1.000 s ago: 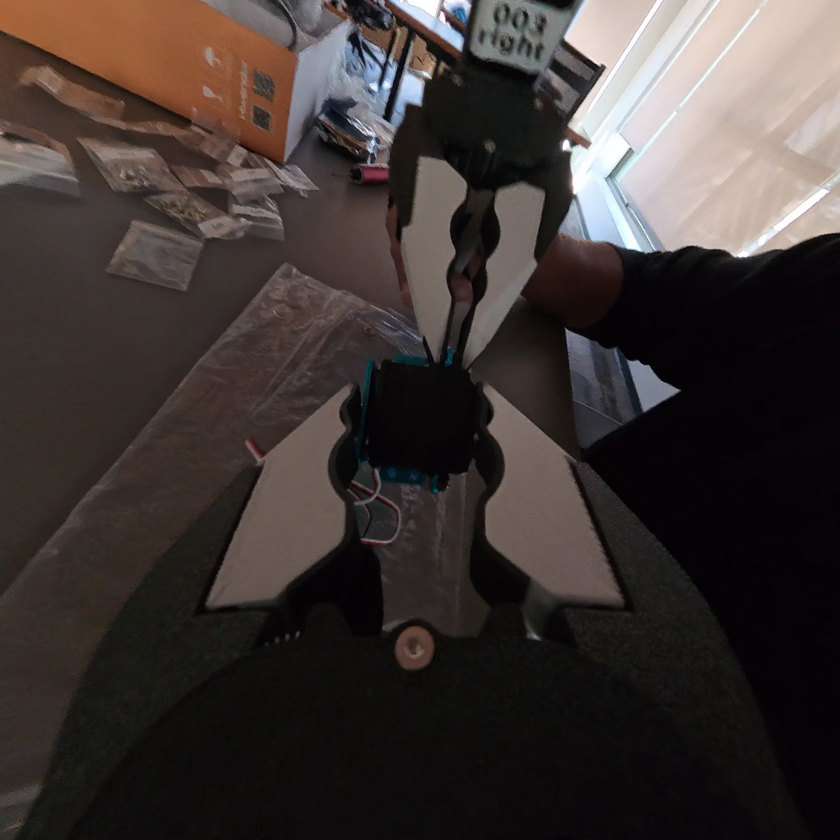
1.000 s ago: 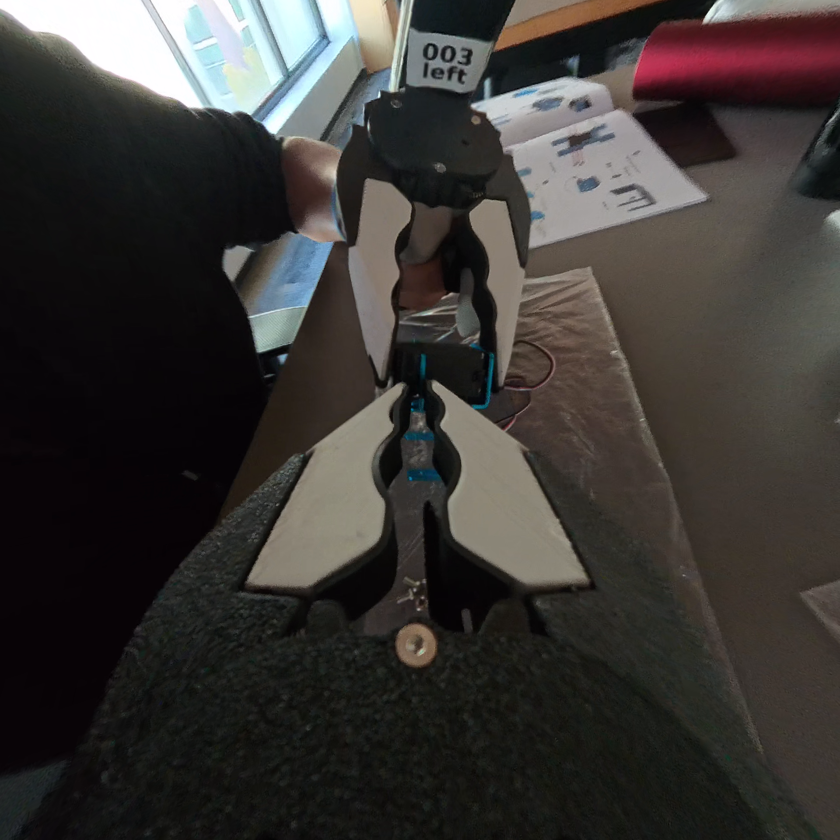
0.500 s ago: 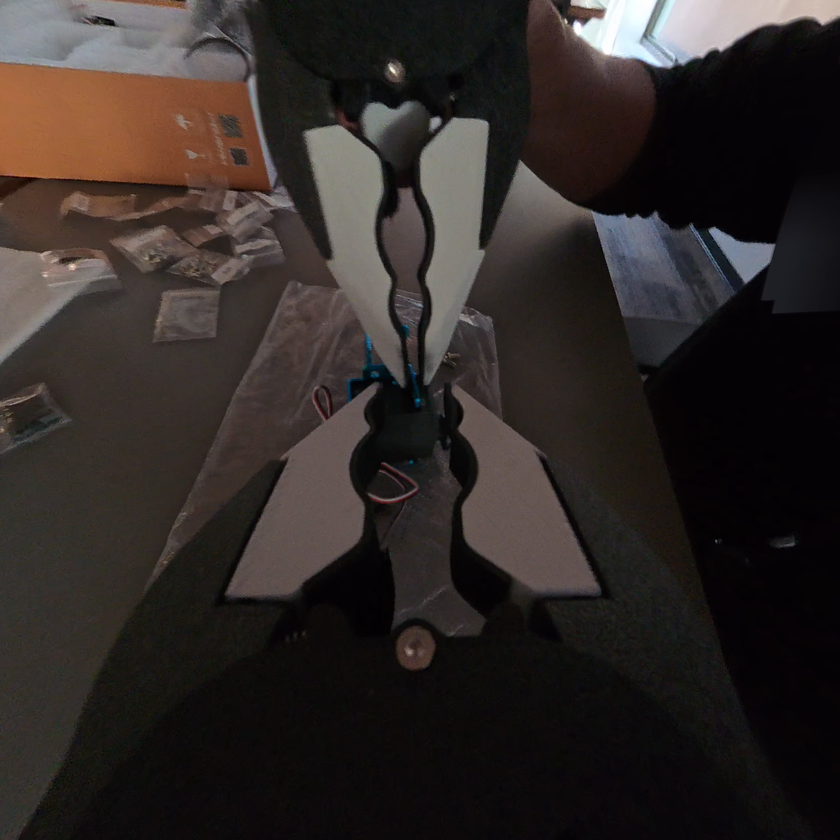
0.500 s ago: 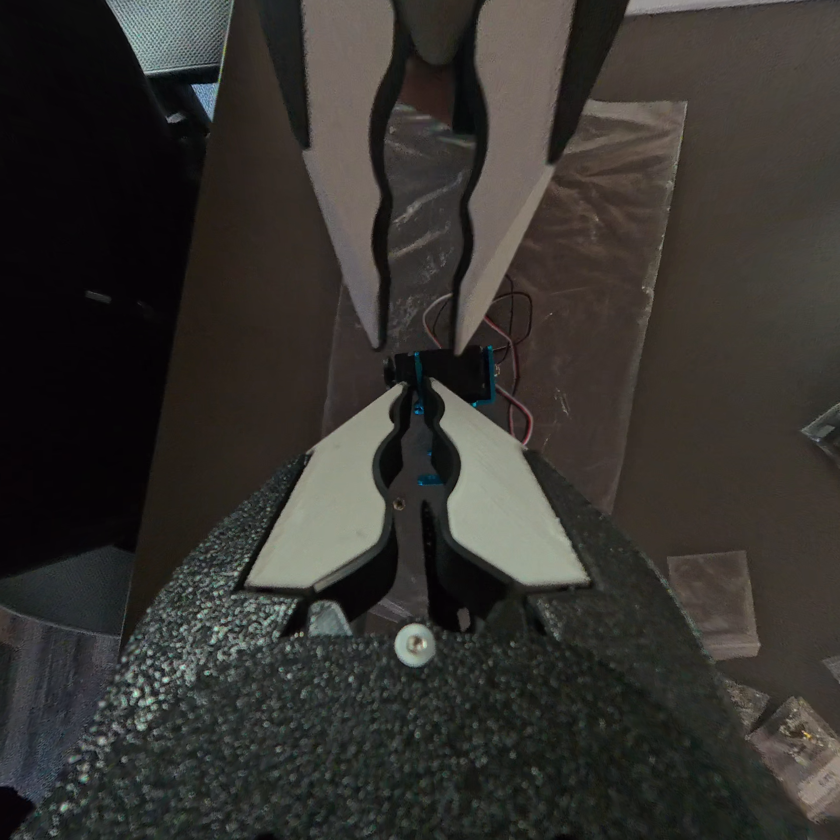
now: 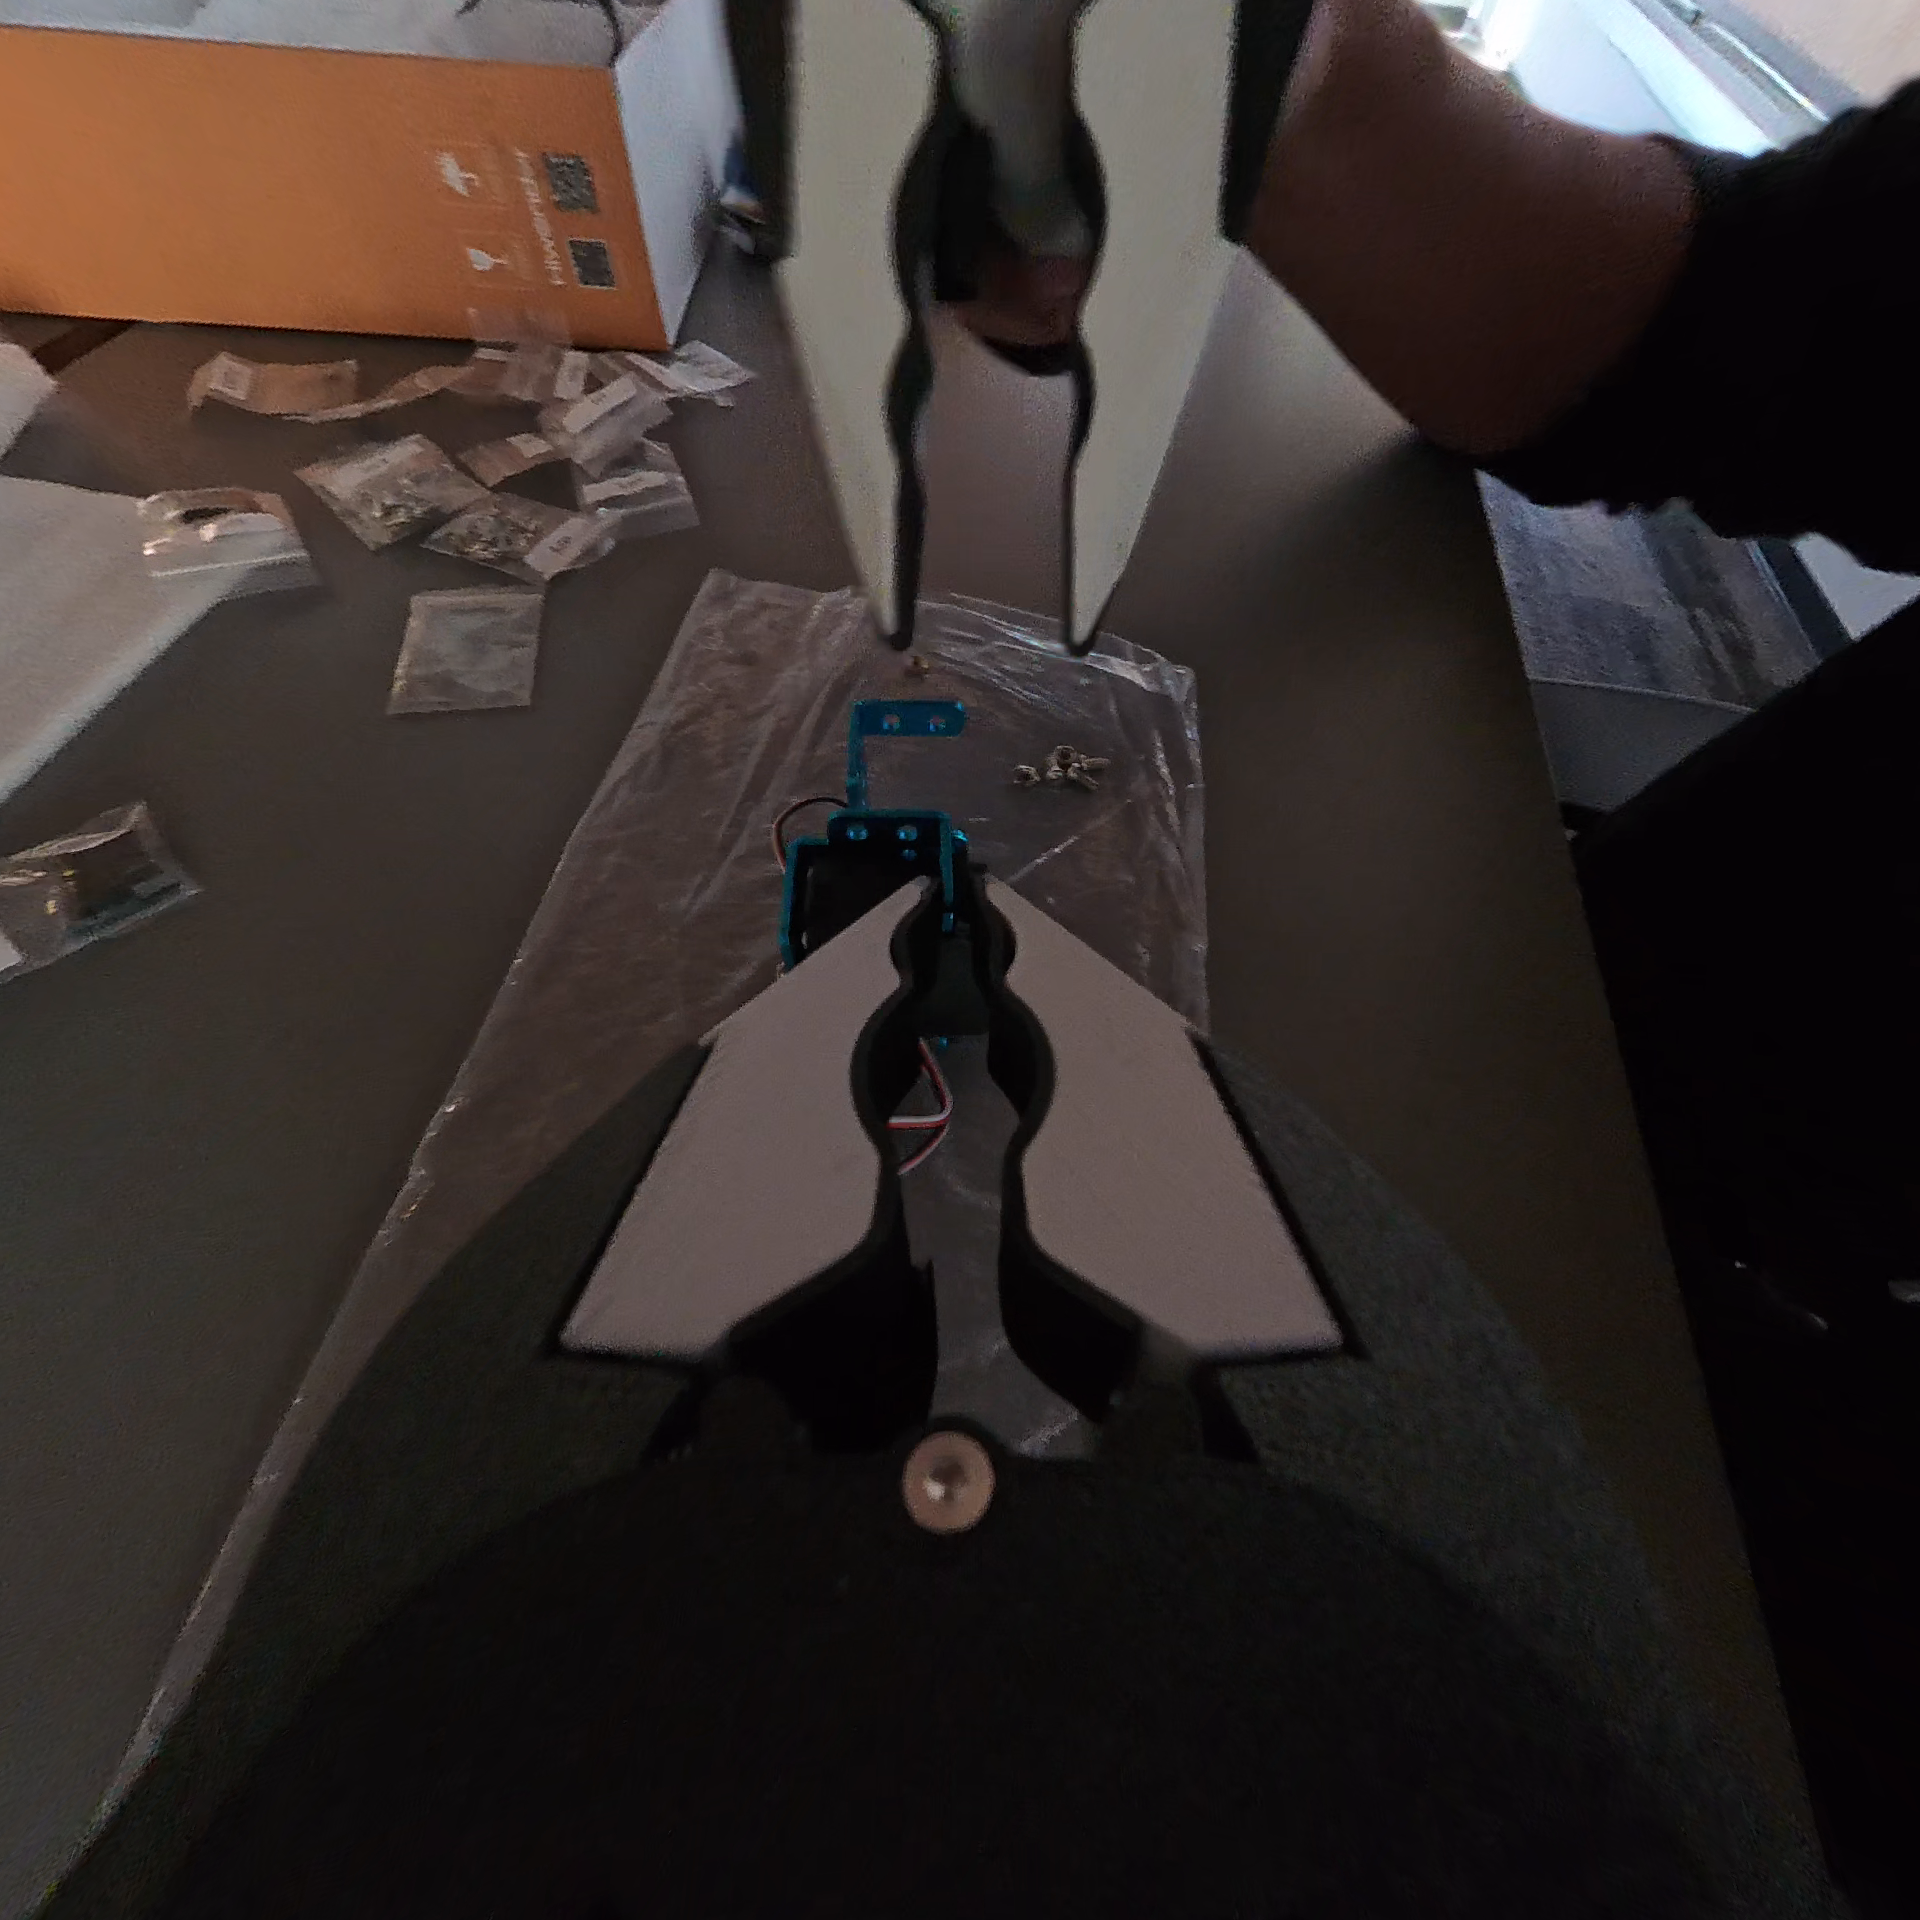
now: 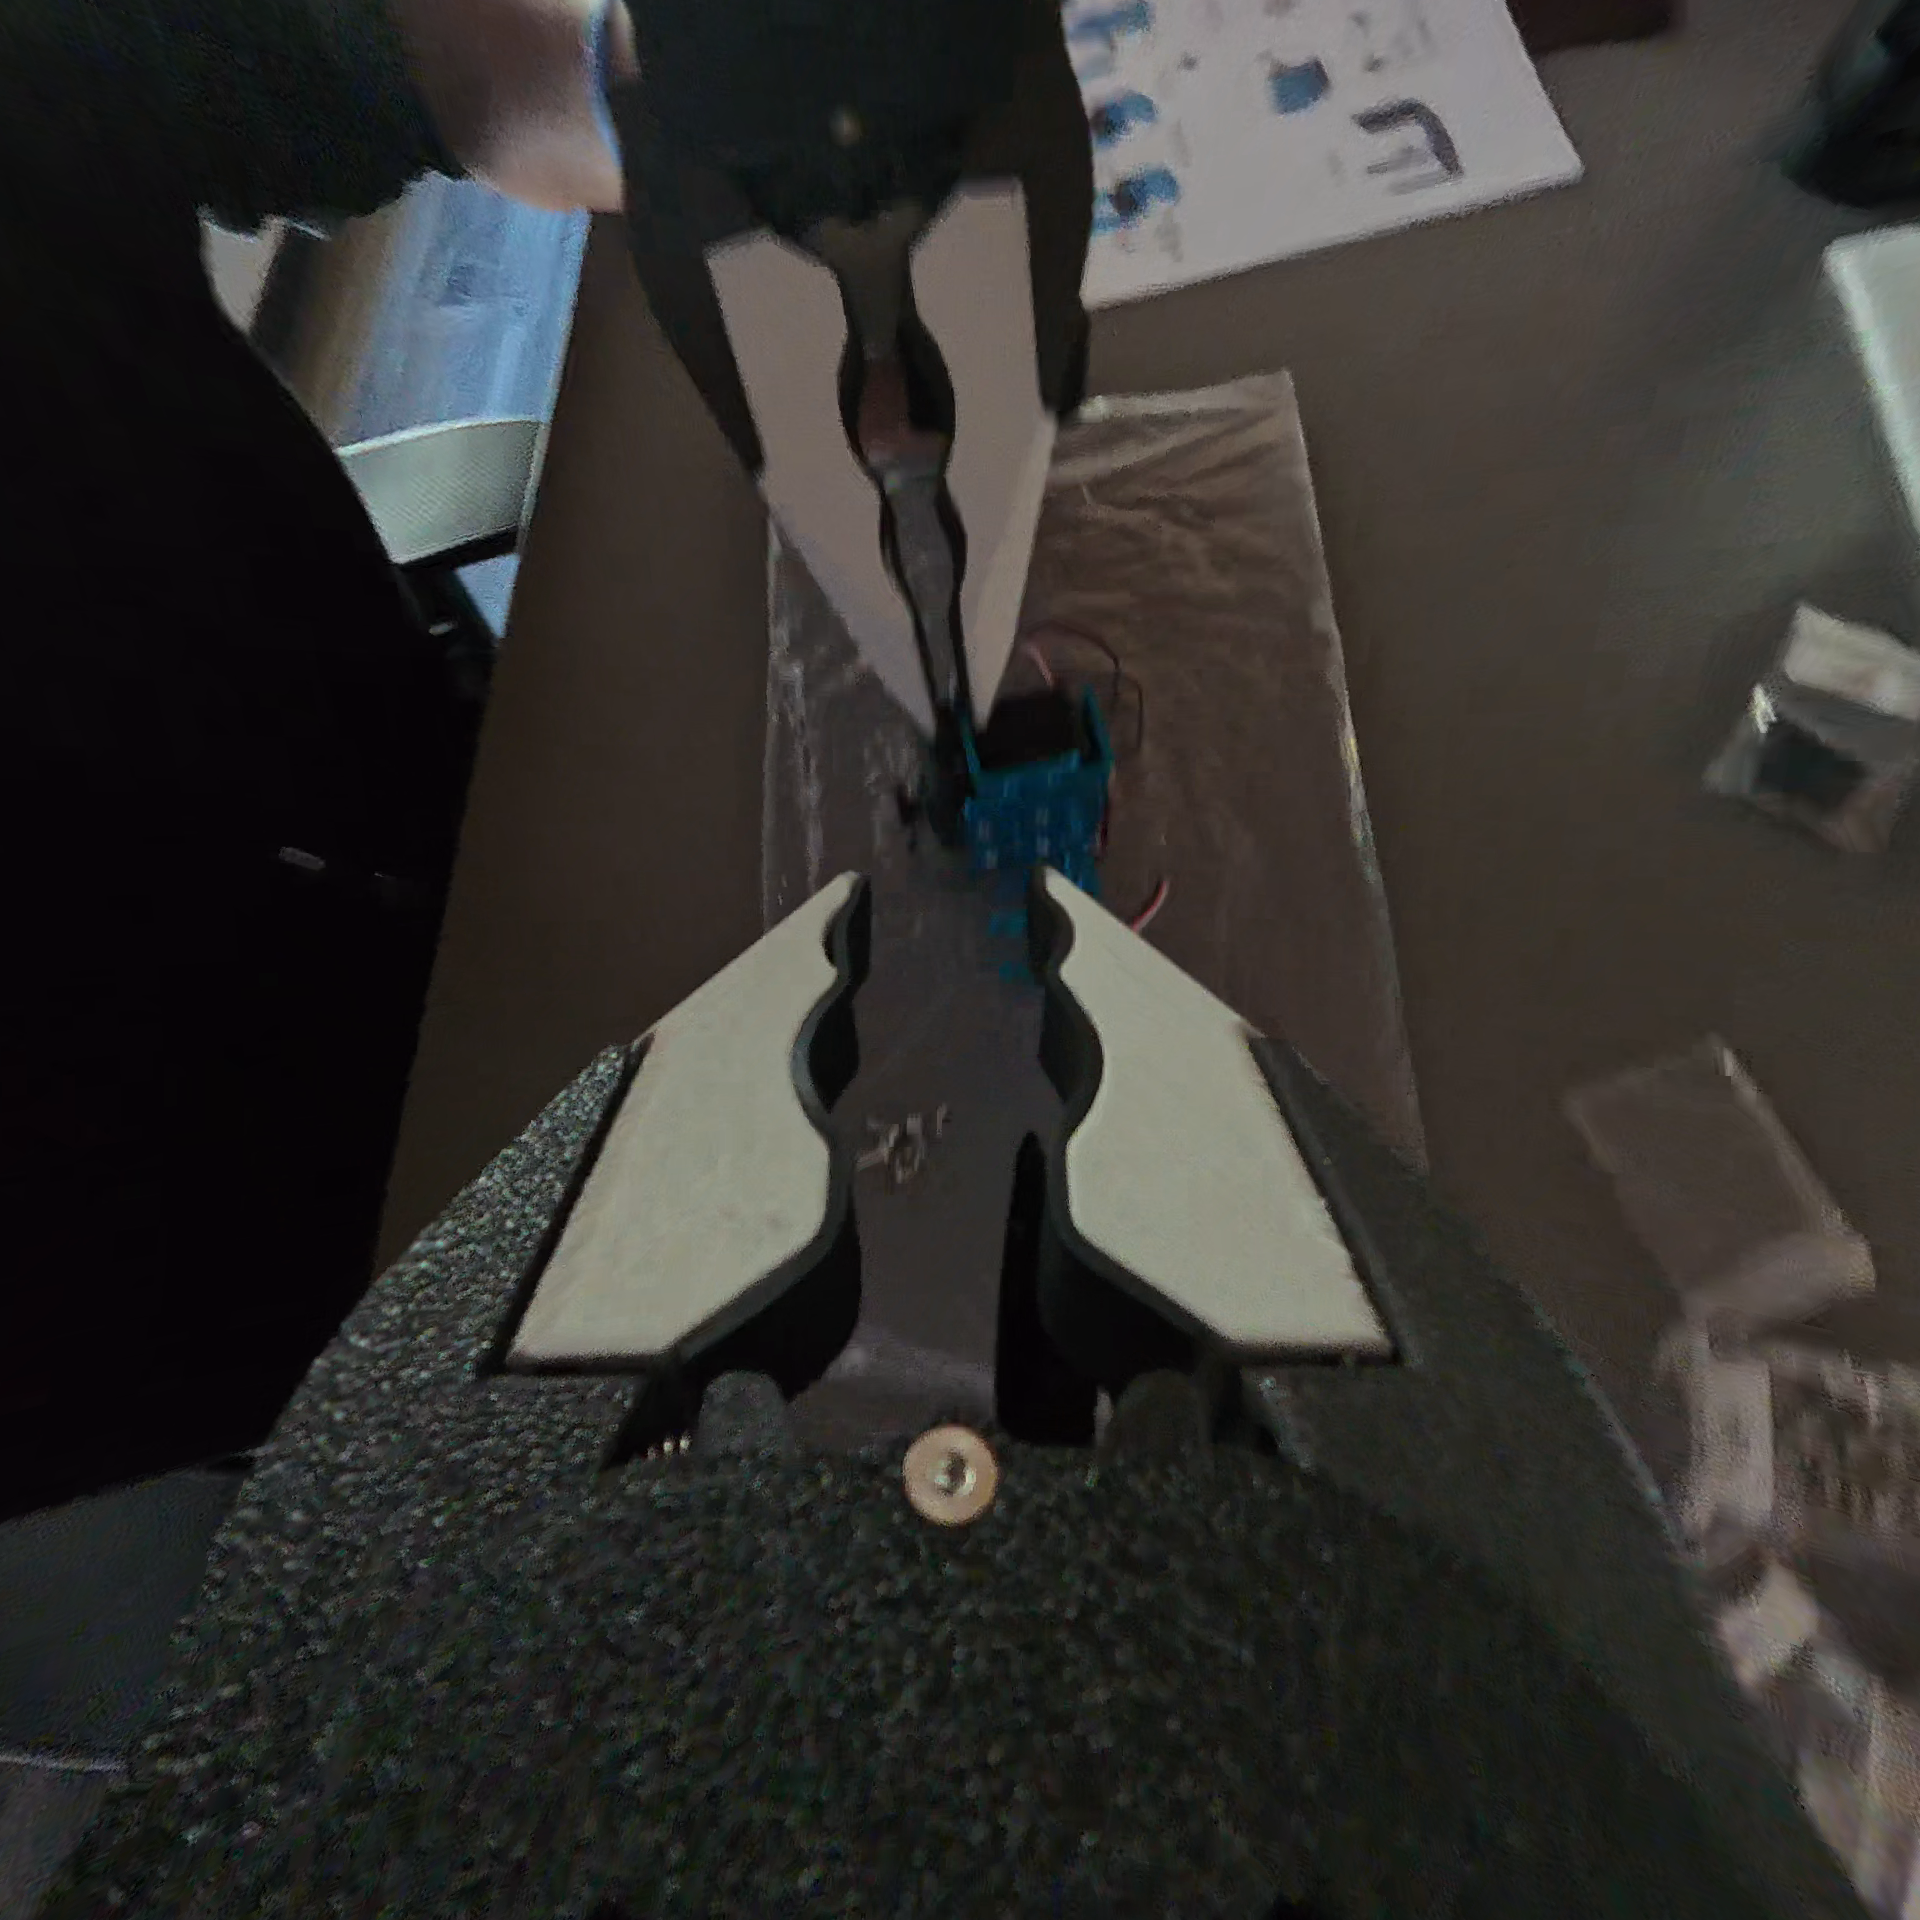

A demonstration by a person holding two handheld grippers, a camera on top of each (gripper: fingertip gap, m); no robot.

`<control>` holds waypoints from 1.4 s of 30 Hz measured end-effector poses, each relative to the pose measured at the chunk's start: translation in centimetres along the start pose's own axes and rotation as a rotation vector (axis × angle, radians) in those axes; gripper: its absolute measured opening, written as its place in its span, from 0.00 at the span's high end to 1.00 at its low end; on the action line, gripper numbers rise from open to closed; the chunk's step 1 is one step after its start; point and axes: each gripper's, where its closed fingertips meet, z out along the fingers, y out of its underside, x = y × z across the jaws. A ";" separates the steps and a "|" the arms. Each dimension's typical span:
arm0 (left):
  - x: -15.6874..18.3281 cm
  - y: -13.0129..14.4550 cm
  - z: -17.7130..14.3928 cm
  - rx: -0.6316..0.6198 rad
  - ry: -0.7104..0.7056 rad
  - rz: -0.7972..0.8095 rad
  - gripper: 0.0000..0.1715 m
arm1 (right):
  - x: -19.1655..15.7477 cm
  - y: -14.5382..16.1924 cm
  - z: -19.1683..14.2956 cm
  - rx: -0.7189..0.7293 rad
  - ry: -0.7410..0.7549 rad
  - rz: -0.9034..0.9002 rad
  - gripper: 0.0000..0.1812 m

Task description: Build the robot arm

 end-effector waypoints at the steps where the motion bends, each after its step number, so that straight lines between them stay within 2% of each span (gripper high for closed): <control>1: -0.2 -0.1 0.0 0.001 -0.018 -0.009 0.98 | -0.2 1.4 -0.4 -0.020 0.047 0.010 0.85; 4: -0.9 -0.4 -0.1 0.011 -0.052 -0.093 0.98 | -1.3 5.8 -0.4 -0.106 0.133 0.000 0.90; 6: -1.3 -0.6 -0.2 0.024 -0.035 -0.195 0.98 | -1.4 7.5 0.0 -0.159 0.154 0.010 0.90; 9: -1.8 -0.6 -0.4 0.051 0.026 -0.372 0.98 | -1.5 8.3 0.3 -0.185 0.105 0.028 0.92; 13: -3.0 -0.5 -0.8 0.083 0.024 -0.459 0.98 | -1.9 8.4 0.8 -0.221 0.053 0.044 0.93; 19: -2.7 -0.4 -0.6 0.073 0.008 -0.419 0.98 | -2.5 9.0 1.1 -0.306 0.140 -0.008 0.95; 25: -2.7 -0.3 -0.7 0.067 0.007 -0.405 0.98 | -2.9 8.7 1.6 -0.319 0.113 -0.007 0.94; 29: -2.7 -0.3 -0.7 0.064 0.005 -0.398 0.98 | -3.3 9.8 1.2 -0.358 0.111 0.010 0.94; 33: -2.6 -0.3 -0.7 0.063 0.002 -0.392 0.98 | -2.9 9.1 0.8 -0.313 0.149 0.010 0.95; 35: -2.6 -0.3 -0.7 0.062 0.003 -0.388 0.98 | -3.4 8.3 1.3 -0.280 0.119 0.023 0.96; 42: -2.6 -0.3 -0.7 0.060 0.004 -0.388 0.98 | -2.8 9.8 1.2 -0.367 0.153 0.015 0.96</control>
